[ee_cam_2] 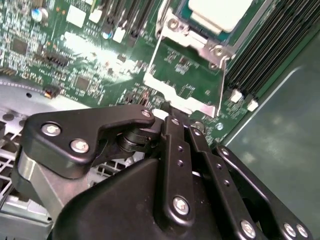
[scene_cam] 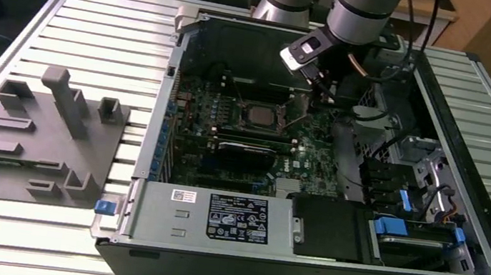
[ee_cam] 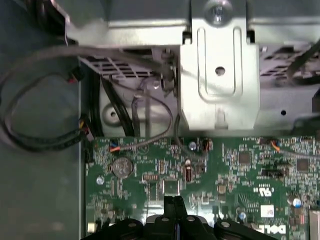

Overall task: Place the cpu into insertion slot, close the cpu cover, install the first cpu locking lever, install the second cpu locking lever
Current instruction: 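Close the cpu cover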

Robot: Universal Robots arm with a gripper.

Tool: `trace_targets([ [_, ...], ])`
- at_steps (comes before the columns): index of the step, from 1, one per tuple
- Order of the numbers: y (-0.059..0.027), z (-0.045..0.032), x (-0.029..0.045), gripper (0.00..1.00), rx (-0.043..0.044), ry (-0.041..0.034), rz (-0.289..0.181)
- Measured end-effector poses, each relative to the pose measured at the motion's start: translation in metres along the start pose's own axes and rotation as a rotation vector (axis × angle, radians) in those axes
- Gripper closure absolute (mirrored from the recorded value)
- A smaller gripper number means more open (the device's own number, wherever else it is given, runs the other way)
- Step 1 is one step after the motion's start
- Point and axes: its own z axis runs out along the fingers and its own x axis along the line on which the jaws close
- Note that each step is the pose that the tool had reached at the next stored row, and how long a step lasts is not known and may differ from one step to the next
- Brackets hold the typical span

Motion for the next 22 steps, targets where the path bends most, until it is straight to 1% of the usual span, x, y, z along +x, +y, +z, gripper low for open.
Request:
trace_targets([
  [14, -0.0416, -0.0008, -0.0011, 0.89, -0.0074, 0.0122, 0.005],
  [17, -0.0458, -0.0009, -0.0012, 0.89, -0.0077, 0.0122, 0.006],
  [22, -0.046, -0.0009, -0.0012, 0.89, -0.0077, 0.0123, 0.006],
])
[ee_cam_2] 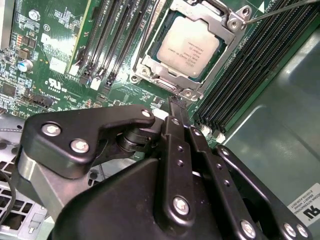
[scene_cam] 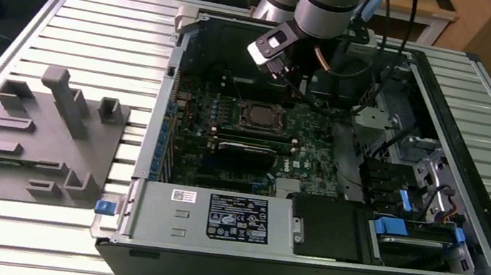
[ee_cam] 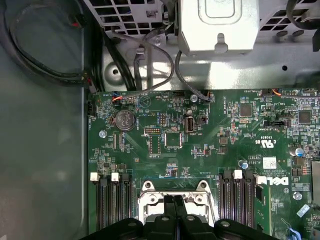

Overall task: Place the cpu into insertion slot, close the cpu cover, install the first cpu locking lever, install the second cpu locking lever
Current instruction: 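Close the cpu cover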

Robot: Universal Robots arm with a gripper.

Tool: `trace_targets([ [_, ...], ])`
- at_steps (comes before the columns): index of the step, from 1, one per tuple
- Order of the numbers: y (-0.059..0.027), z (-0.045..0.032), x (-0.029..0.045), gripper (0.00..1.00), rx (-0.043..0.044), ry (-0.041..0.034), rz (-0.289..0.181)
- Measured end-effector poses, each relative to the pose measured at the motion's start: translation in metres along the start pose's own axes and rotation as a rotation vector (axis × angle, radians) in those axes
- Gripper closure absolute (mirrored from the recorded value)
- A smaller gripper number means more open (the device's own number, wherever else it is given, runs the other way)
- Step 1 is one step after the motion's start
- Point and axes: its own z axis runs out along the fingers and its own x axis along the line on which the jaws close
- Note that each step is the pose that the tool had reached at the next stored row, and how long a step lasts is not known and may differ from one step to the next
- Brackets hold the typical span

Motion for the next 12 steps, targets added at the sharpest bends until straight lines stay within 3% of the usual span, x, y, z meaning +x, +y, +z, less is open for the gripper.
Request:
trace_targets([
  [3, -0.0001, 0.0, 0.0, 0.89, 0.0016, -0.0001, 0.0],
  [8, -0.0001, 0.0003, 0.0, 0.89, 0.0335, -0.0013, 0.001],
  [12, -0.0001, 0.0004, 0.0, 0.89, 0.0366, -0.0013, 0.001],
])
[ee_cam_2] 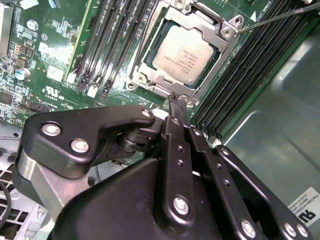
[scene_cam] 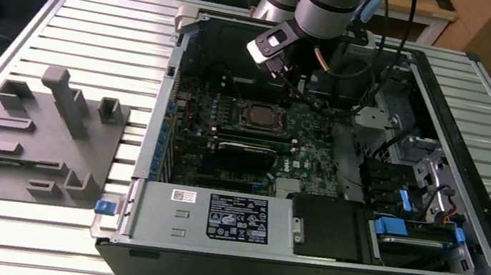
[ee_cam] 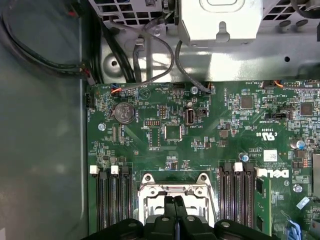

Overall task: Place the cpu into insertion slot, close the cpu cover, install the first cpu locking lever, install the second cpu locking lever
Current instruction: 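Close the cpu cover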

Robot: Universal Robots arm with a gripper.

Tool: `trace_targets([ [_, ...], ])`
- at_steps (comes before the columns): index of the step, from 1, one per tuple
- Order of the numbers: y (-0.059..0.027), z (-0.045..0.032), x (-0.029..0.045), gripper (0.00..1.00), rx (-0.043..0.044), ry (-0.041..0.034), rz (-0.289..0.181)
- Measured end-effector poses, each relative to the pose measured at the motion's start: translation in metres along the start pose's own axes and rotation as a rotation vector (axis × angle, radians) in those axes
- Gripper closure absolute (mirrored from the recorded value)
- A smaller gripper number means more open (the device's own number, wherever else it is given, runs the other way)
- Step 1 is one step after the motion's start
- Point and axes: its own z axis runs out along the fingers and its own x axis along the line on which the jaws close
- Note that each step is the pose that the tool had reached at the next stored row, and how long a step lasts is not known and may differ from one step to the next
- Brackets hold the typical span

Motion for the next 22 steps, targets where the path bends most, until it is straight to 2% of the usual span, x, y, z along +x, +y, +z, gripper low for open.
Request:
trace_targets([
  [4, -0.0033, 0.0003, -0.0001, 0.89, 0.0004, 0.0001, 0.0],
  [11, -0.0212, 0.0034, -0.001, 0.89, 0.0005, -0.0001, 0.0],
  [18, -0.0262, 0.0082, -0.0093, 0.89, 0.0005, 0.0, 0.0],
  [22, -0.0324, 0.0099, -0.0101, 0.89, 0.0004, 0.0001, 0.0],
])
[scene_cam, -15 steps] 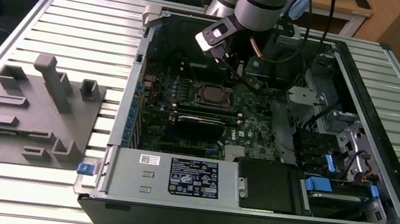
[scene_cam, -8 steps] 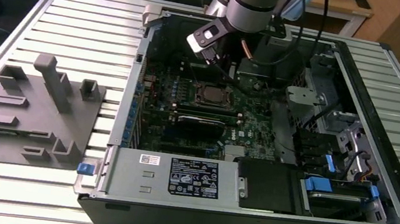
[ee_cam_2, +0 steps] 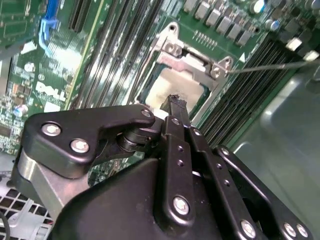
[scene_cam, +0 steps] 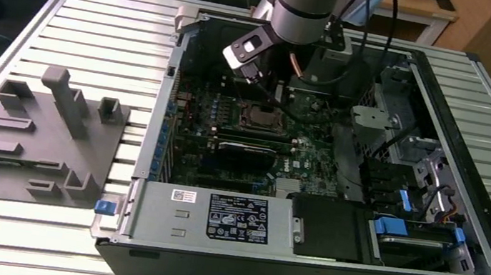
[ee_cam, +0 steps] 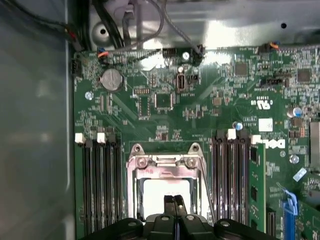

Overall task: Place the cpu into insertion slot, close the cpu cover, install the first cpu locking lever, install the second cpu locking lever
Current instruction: 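Close the cpu cover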

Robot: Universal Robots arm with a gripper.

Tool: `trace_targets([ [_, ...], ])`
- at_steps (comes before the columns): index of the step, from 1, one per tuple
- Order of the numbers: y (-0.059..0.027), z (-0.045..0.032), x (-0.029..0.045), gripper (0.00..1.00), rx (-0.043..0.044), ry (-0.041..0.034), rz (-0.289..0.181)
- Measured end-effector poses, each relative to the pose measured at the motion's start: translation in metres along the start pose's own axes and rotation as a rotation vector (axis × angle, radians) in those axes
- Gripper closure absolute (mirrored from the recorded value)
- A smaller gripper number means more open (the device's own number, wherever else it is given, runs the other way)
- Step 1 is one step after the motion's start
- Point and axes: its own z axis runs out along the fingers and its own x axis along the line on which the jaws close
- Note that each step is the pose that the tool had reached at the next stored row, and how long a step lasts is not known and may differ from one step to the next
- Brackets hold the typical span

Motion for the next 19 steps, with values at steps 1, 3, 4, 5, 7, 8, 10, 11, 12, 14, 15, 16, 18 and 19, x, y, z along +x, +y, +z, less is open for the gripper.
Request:
trace_targets([
  [1, -0.0012, 0.0002, -0.0001, 0.89, 0.0, -0.0001, 0.0],
  [3, -0.0022, 0.0004, -0.0001, 0.89, 0.0, -0.0002, 0.0],
  [4, -0.0022, 0.0004, -0.0001, 0.89, 0.0, -0.0002, 0.0],
  [5, -0.0022, 0.0004, -0.0001, 0.89, 0.0, -0.0002, 0.0],
  [7, -0.0022, 0.0004, -0.0001, 0.89, 0.0, -0.0001, 0.0],
  [8, -0.0023, 0.0005, -0.0001, 0.89, 0.0, 0.0, 0.0],
  [10, -0.0023, 0.0005, -0.0001, 0.89, 0.0001, 0.0, -0.004],
  [11, -0.0023, 0.0005, -0.0001, 0.89, 0.0004, -0.0002, -0.013],
  [12, -0.0023, 0.0005, -0.0001, 0.89, 0.0008, -0.0003, -0.025],
  [14, -0.0023, 0.0005, -0.0001, 0.89, 0.0019, -0.0006, -0.059],
  [15, -0.0023, 0.0005, -0.0001, 0.89, 0.0025, -0.0008, -0.079],
  [16, -0.0023, 0.0005, -0.0001, 0.89, 0.0031, -0.001, -0.097],
  [18, -0.0023, 0.0005, -0.0001, 0.89, 0.0043, -0.0014, -0.133],
  [19, -0.0023, 0.0005, -0.0001, 0.89, 0.0049, -0.0015, -0.151],
])
